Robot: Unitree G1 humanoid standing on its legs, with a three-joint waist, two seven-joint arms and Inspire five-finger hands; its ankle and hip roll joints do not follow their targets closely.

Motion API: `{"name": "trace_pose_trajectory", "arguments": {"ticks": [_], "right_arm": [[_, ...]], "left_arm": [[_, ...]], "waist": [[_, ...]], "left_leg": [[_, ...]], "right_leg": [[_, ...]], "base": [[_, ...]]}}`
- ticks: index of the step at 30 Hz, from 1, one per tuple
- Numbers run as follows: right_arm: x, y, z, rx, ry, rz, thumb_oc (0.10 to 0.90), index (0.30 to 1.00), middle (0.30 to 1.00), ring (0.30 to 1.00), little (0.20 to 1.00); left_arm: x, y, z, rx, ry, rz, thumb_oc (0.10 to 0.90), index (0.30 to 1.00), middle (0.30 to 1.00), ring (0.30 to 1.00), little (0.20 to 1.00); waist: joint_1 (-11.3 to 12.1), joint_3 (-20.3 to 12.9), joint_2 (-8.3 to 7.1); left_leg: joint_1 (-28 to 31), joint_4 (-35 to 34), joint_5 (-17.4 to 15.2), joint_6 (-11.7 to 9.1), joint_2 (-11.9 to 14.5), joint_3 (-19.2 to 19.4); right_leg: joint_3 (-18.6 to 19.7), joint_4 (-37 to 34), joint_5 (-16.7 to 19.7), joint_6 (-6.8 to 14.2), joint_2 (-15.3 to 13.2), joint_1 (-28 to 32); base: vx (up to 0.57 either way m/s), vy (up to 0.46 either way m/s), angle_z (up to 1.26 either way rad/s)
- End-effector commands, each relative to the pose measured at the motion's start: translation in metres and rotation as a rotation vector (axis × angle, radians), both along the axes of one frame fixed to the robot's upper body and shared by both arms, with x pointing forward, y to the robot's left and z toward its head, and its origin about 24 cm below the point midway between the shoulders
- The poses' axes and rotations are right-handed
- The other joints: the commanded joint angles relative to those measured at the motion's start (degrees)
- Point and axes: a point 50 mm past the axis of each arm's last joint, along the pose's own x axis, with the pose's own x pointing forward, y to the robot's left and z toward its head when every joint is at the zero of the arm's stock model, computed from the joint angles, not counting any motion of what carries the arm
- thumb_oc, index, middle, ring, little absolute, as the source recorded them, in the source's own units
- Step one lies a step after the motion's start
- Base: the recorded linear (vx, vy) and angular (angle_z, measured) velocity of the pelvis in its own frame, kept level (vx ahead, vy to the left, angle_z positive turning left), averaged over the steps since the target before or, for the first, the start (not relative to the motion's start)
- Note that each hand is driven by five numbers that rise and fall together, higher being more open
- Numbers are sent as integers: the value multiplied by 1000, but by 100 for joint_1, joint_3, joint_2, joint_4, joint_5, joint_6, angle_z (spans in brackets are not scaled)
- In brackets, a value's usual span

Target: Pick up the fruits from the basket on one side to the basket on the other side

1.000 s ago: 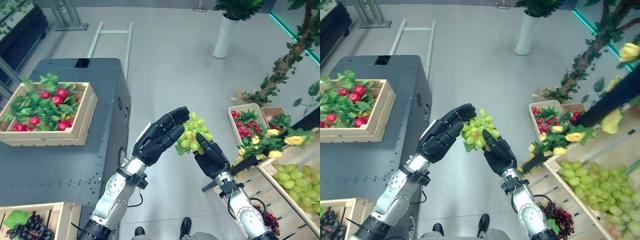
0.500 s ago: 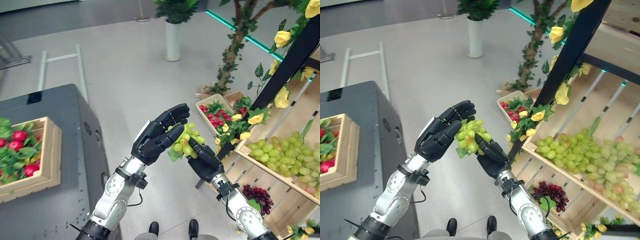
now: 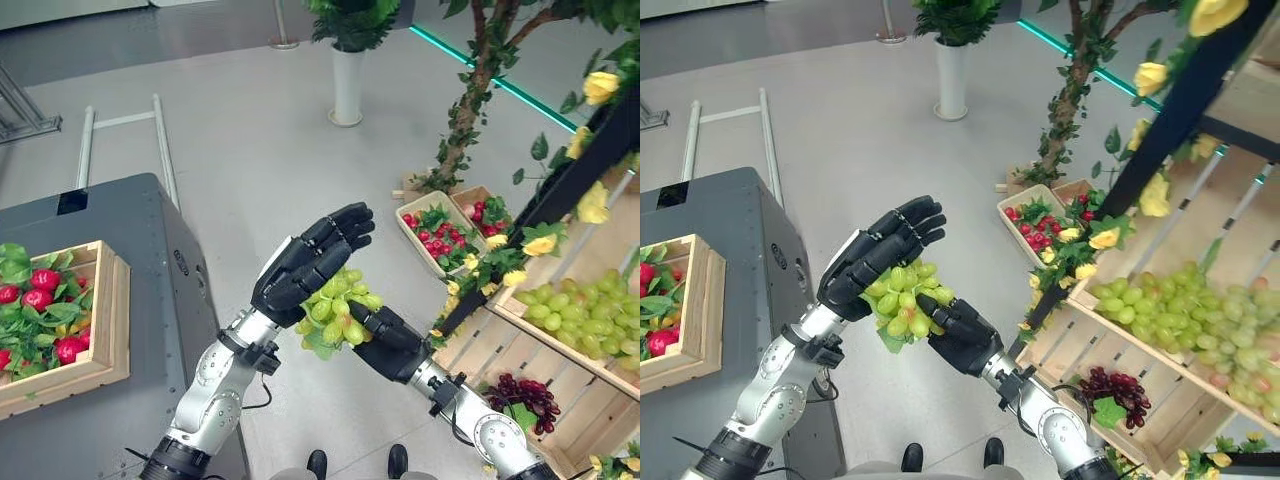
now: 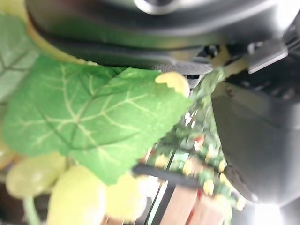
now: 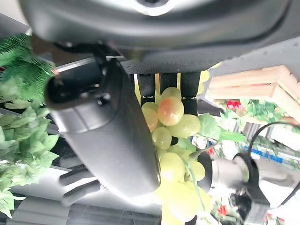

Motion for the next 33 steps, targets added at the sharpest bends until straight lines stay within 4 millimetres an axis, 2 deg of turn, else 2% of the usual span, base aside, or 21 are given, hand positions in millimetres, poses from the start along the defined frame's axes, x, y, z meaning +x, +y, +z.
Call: {"name": "trace_pose_trajectory", "arguments": {"ticks": [1, 3, 4, 6, 8, 11, 13, 15, 16, 17, 20, 27, 33], "right_arm": [[14, 13, 48, 203, -271, 36, 400, 300, 300, 300, 300], [13, 15, 47, 207, -275, 48, 400, 300, 300, 300, 300], [13, 15, 47, 206, -273, 59, 400, 300, 300, 300, 300], [13, 14, 49, 200, -286, 76, 400, 300, 300, 300, 300], [13, 12, 52, 186, -295, 96, 400, 300, 300, 300, 300], [13, 15, 51, 173, -297, 123, 400, 300, 300, 300, 300], [13, 16, 50, 158, -302, 156, 400, 300, 300, 300, 300], [12, 16, 48, 145, -299, 170, 400, 300, 300, 300, 300], [12, 16, 48, 145, -299, 170, 400, 300, 300, 300, 300], [10, 17, 47, 126, -301, 204, 400, 300, 300, 300, 300], [10, 16, 48, 96, -302, 242, 400, 300, 300, 300, 300], [5, 4, 46, -16, -298, 322, 400, 300, 300, 300, 300], [1, -6, 53, -47, -335, 324, 400, 300, 300, 300, 300]], "left_arm": [[-3, -18, 42, -97, -200, -143, 800, 900, 900, 900, 900], [-2, -20, 42, -105, -192, -156, 800, 900, 900, 900, 900], [-1, -20, 43, -88, -198, -155, 800, 900, 900, 900, 900], [-1, -20, 43, -91, -196, -170, 800, 900, 900, 900, 900], [-2, -18, 41, -99, -186, -184, 800, 900, 900, 900, 900], [-2, -16, 41, -103, -179, -169, 800, 900, 900, 900, 900], [-2, -13, 40, -113, -179, -169, 800, 900, 900, 900, 900], [-1, -12, 40, -119, -179, -168, 800, 900, 900, 900, 900], [-1, -12, 40, -119, -179, -168, 800, 900, 900, 900, 900], [-1, -12, 40, -130, -189, -148, 800, 900, 900, 900, 900], [-1, -12, 42, -146, -211, -137, 800, 900, 900, 900, 900], [0, -12, 49, -184, -246, -139, 800, 900, 900, 900, 900], [-3, -5, 54, -145, -284, -140, 800, 900, 900, 900, 900]], "waist": [[-95, -393, -45], [-95, -383, -65], [-83, -394, -62], [-74, -412, -48], [-36, -443, 16], [36, -461, 67], [145, -523, 71], [184, -576, 66], [184, -576, 66], [187, -665, 4], [138, -702, -42], [-5, -731, -163], [-57, -728, -151]], "left_leg": [[-41, 145, -636, 106, -128, -59], [-28, 124, -646, 109, -138, 47], [-23, 38, -596, 118, -125, 216], [-45, 21, -568, 139, -125, 302], [-126, 36, -511, 156, -81, 465], [-192, 11, -457, 176, -10, 661], [-256, 11, -409, 118, 85, 758], [-277, 11, -378, 51, 166, 792], [-277, 11, -378, 51, 166, 792], [-280, 11, -337, -100, 298, 852], [-271, 11, -272, -256, 462, 861], [-302, 11, -158, -493, 756, 830], [-419, 11, -55, -611, 857, 711]], "right_leg": [[0, 569, 611, 465, -628, -568], [-137, 565, 782, 509, -684, -650], [-359, 665, 815, 538, -676, -706], [-466, 841, 774, 540, -628, -742], [-697, 1306, 516, 461, -559, -721], [-950, 1627, 342, 370, -603, -638], [-1194, 1417, 115, 298, -597, -368], [-1279, 1127, -93, 248, -536, -126], [-1279, 1127, -93, 248, -536, -126], [-1293, 435, -213, 208, -362, 221], [-1152, 75, -193, 120, -199, 344], [-1094, -132, -232, -93, 107, 425], [-1149, -132, -247, -152, 161, 396]], "base": [[-47, 90, -44], [-76, 45, -61], [-114, 18, -74], [-81, -9, -66], [-95, -46, -56], [-87, -74, -46], [-52, -200, -64], [-22, -189, -35], [-15, -329, -18], [-13, -357, -11], [-26, -273, -8], [-38, -196, -31], [-23, -82, 5]]}}
